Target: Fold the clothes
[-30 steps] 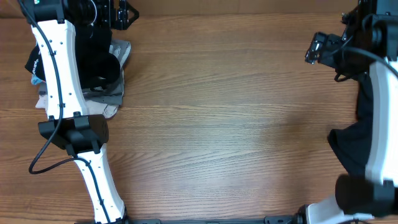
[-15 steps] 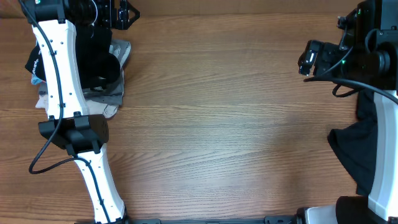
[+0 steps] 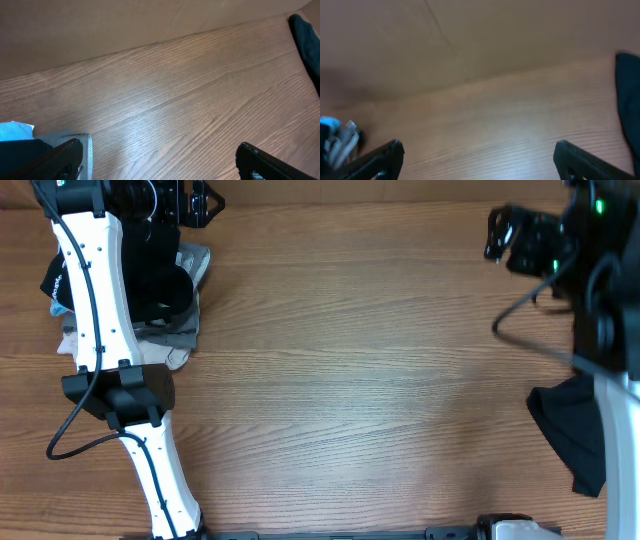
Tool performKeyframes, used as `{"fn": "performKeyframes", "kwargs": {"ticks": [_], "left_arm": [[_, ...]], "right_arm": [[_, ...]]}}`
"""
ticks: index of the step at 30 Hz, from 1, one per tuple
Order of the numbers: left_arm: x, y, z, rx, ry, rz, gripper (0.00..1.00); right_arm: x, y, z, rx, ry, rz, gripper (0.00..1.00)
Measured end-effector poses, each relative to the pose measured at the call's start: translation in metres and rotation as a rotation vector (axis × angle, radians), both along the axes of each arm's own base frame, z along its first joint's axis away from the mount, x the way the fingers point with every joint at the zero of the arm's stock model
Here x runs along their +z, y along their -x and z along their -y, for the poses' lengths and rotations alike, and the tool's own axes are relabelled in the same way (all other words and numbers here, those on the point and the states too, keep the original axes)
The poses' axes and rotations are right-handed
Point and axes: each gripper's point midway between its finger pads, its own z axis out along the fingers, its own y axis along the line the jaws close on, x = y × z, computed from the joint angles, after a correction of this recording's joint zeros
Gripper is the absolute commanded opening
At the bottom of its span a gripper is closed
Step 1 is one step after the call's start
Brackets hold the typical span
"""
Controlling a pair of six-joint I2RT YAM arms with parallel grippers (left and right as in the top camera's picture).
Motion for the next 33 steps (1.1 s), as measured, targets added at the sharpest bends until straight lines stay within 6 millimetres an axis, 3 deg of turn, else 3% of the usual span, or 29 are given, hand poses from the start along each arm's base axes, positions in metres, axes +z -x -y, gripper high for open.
{"fn": "performKeyframes", "kwargs": {"ticks": [4,11,17,21,27,33], "left_arm": [[0.000,0.000,0.000,0.000,0.000,0.000,1.00],[0.000,0.000,0.000,-0.002,0.003,0.001,1.00],[0.000,0.000,0.001,0.000,0.005,-0.001,1.00],[0.000,0.000,0.000,0.000,0.004,0.000,1.00],[0.000,0.000,0.000,0.000,0.005,-0.001,1.00],[0.000,0.000,0.000,0.000,0.005,-0.001,1.00]], "right_arm": [[-0.002,0.020,0.000,0.002,-0.005,0.175,1.00],[-0.080,0.074,0.001,0.002,-0.008,0.354,1.00],[-0.120,0.128,0.006,-0.010,-0.009,0.500,1.00],[-0.145,0.141,0.012,-0.033,-0.003,0.537,1.00],[-0.154,0.147,0.018,-0.057,0.004,0.630,1.00],[-0.172,0.148,0.009,-0.004,0.009,0.625,1.00]]}}
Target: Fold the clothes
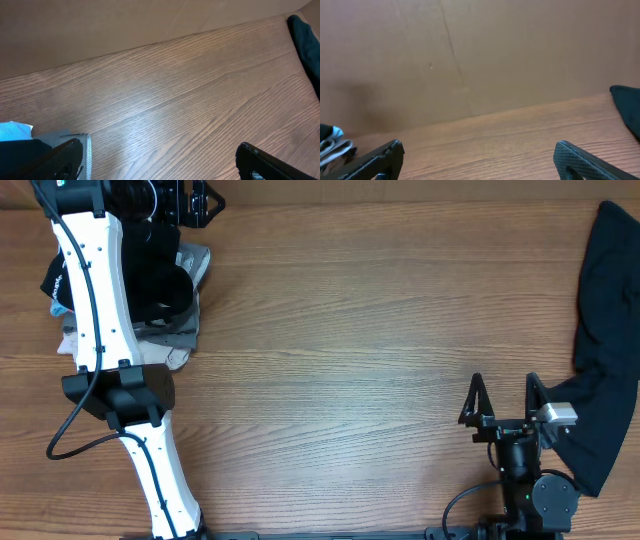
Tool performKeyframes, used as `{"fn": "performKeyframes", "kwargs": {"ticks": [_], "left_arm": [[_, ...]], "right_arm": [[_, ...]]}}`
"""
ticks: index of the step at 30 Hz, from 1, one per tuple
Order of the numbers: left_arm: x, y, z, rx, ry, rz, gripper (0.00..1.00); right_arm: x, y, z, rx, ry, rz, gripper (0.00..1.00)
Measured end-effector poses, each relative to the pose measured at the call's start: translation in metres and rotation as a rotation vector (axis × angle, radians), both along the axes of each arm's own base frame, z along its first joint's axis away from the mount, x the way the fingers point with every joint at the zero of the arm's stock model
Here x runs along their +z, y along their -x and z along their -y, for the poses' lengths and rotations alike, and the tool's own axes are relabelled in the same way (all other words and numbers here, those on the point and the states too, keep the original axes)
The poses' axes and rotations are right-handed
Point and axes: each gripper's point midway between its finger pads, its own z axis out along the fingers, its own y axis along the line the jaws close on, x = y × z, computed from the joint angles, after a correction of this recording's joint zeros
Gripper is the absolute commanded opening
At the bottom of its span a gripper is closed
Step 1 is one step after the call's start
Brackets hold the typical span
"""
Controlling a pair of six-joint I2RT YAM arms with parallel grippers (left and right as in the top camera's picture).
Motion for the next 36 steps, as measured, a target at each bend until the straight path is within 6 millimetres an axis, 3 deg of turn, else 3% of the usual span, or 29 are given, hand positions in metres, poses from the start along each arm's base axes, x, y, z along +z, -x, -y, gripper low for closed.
{"fn": "performKeyframes", "kwargs": {"ticks": [5,10,36], "left_arm": [[0.000,0.000,0.000,0.000,0.000,0.000,1.00],[0.000,0.000,0.000,0.000,0.000,0.000,1.00],[0.000,0.000,0.000,0.000,0.000,0.000,1.00]], "right_arm": [[-0.017,-0.001,-0.009,0.047,0.077,-0.047,1.00],[-0.047,-0.005,-0.011,0.060,0.097,-0.118,1.00],[-0.047,-0.006,-0.001,0.001,0.107,-0.124,1.00]]}}
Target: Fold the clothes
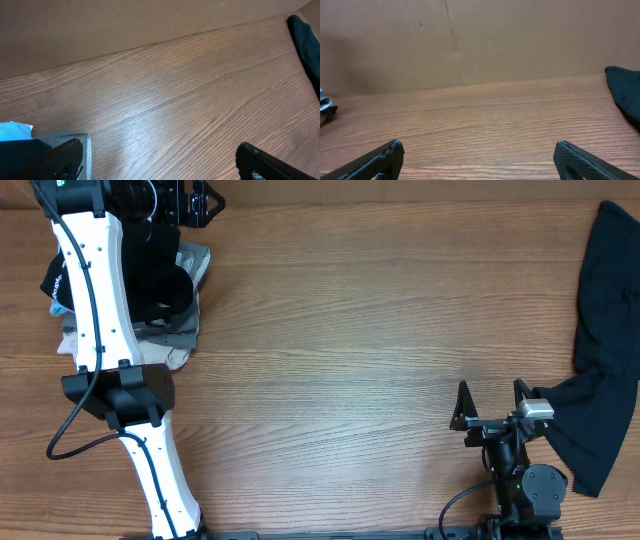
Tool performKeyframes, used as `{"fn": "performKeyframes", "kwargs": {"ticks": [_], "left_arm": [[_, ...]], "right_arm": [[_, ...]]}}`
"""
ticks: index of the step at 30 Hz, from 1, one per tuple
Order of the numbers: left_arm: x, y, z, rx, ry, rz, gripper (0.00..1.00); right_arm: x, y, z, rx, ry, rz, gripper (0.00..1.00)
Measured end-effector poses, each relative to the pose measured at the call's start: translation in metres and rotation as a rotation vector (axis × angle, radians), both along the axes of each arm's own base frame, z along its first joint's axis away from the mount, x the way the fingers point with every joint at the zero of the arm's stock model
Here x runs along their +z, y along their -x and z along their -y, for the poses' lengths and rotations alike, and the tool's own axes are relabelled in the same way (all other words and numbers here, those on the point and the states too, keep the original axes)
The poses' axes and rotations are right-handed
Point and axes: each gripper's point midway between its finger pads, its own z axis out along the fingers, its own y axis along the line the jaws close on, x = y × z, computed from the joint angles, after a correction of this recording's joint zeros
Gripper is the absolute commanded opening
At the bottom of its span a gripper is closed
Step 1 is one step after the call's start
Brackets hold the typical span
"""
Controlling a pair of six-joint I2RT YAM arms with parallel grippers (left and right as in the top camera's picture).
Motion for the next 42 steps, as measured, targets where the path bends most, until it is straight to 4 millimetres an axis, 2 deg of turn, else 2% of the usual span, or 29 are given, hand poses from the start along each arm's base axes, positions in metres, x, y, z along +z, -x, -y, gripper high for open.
{"fn": "performKeyframes", "kwargs": {"ticks": [13,17,20,23,25,27,30,32,36,38,40,42], "left_arm": [[0.000,0.000,0.000,0.000,0.000,0.000,1.00],[0.007,0.004,-0.004,0.028,-0.046,0.008,1.00],[0.027,0.021,-0.006,0.057,-0.097,0.027,1.00],[0.058,0.056,-0.001,0.074,-0.142,0.050,1.00],[0.079,0.089,-0.001,0.100,-0.185,0.075,1.00],[0.095,0.112,-0.006,0.132,-0.221,0.127,1.00],[0.113,0.134,-0.010,0.175,-0.249,0.273,1.00],[0.120,0.135,-0.009,0.187,-0.244,0.410,1.00],[0.088,0.148,0.000,0.170,-0.212,0.555,1.00],[0.058,0.161,0.003,0.163,-0.202,0.588,1.00],[0.019,0.181,0.006,0.155,-0.197,0.564,1.00],[-0.004,0.199,0.008,0.159,-0.198,0.598,1.00]], "right_arm": [[0.000,0.000,0.000,0.000,0.000,0.000,1.00],[0.000,0.000,0.000,0.000,0.000,0.001,1.00],[0.000,0.000,0.000,0.000,0.000,0.000,1.00],[0.000,0.000,0.000,0.000,0.000,0.001,1.00],[0.000,0.000,-0.001,0.003,0.000,0.000,1.00],[0.000,0.000,-0.001,0.006,0.000,0.001,1.00],[0.000,0.000,-0.001,0.007,0.000,0.001,1.00],[0.000,0.000,-0.001,0.007,0.000,0.000,1.00],[0.001,0.000,-0.001,0.007,0.000,0.002,1.00],[0.001,0.000,-0.001,0.007,0.000,0.003,1.00],[0.001,0.000,-0.001,0.007,0.000,0.002,1.00],[0.001,0.000,-0.001,0.007,0.000,0.003,1.00]]}}
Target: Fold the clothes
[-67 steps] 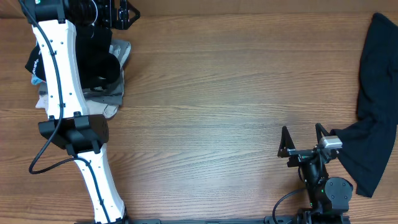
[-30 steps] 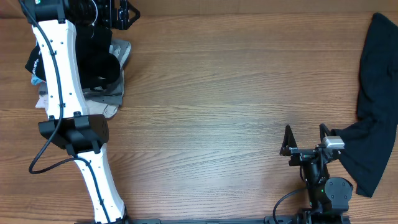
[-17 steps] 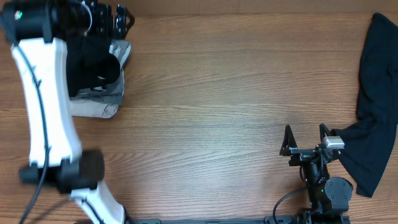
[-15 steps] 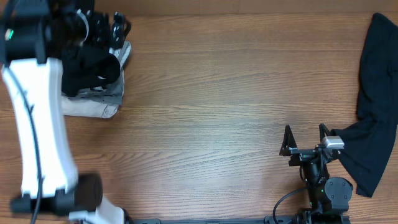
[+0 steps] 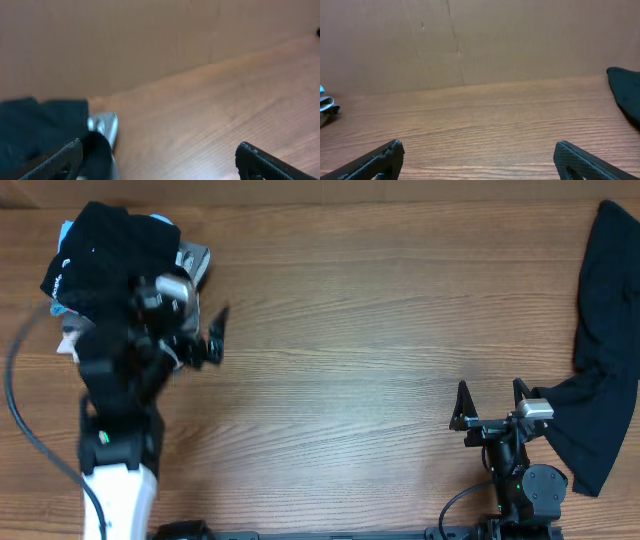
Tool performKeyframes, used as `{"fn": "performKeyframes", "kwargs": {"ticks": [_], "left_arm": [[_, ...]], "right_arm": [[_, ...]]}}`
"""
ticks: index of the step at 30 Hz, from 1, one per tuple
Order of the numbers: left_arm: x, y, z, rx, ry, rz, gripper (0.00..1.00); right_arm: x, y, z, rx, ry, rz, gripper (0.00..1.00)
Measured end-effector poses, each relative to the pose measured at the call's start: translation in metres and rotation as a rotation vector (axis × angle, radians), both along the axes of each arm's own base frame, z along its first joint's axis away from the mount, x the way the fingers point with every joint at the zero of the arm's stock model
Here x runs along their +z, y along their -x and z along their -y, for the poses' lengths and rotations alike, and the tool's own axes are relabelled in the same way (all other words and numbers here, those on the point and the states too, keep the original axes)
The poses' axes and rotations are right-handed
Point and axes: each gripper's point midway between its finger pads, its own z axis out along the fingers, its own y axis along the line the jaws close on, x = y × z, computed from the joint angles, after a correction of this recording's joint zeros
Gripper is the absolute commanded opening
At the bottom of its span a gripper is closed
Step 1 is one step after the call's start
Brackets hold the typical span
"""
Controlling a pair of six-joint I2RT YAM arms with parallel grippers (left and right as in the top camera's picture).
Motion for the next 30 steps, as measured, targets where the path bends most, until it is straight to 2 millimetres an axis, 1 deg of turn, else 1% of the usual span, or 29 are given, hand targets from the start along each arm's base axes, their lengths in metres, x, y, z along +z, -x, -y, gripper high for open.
{"fn": "performKeyframes", "kwargs": {"ticks": [3,4,6,8,9,13,16,20,22,25,28,30], "left_arm": [[-0.015,0.024,0.002,0.005,-0.003,0.059,1.00],[-0.023,0.037,0.002,0.007,-0.007,0.097,1.00],[-0.034,0.053,0.003,0.012,-0.009,0.143,1.00],[-0.044,0.064,0.003,0.020,0.000,0.160,1.00],[-0.054,0.072,0.003,0.026,0.007,0.166,1.00],[-0.071,0.088,0.004,0.035,0.021,0.203,1.00],[-0.082,0.095,0.004,0.040,0.028,0.231,1.00],[-0.093,0.098,0.001,0.060,0.045,0.264,1.00],[-0.095,0.098,-0.001,0.078,0.051,0.270,1.00],[-0.090,0.099,-0.008,0.117,0.059,0.298,1.00],[-0.100,0.101,-0.017,0.176,0.061,0.265,1.00],[-0.103,0.101,-0.023,0.215,0.070,0.253,1.00]], "right_arm": [[0.000,0.000,0.000,0.000,0.000,-0.001,1.00],[0.000,0.000,0.000,0.000,0.000,0.001,1.00],[0.000,0.000,0.000,0.000,0.000,0.000,1.00],[0.000,0.000,0.000,0.000,0.000,0.001,1.00],[0.000,0.000,0.000,0.000,0.000,0.001,1.00],[0.000,0.000,0.000,0.000,0.000,0.001,1.00],[0.000,0.000,0.000,0.000,0.000,0.002,1.00],[0.000,0.000,0.000,0.000,0.000,0.001,1.00],[0.000,0.000,0.000,0.000,0.000,0.001,1.00],[0.000,0.000,0.000,0.000,-0.001,0.001,1.00],[0.001,0.000,0.000,0.000,0.000,0.002,1.00],[0.000,0.000,0.000,0.000,0.000,0.001,1.00]]}}
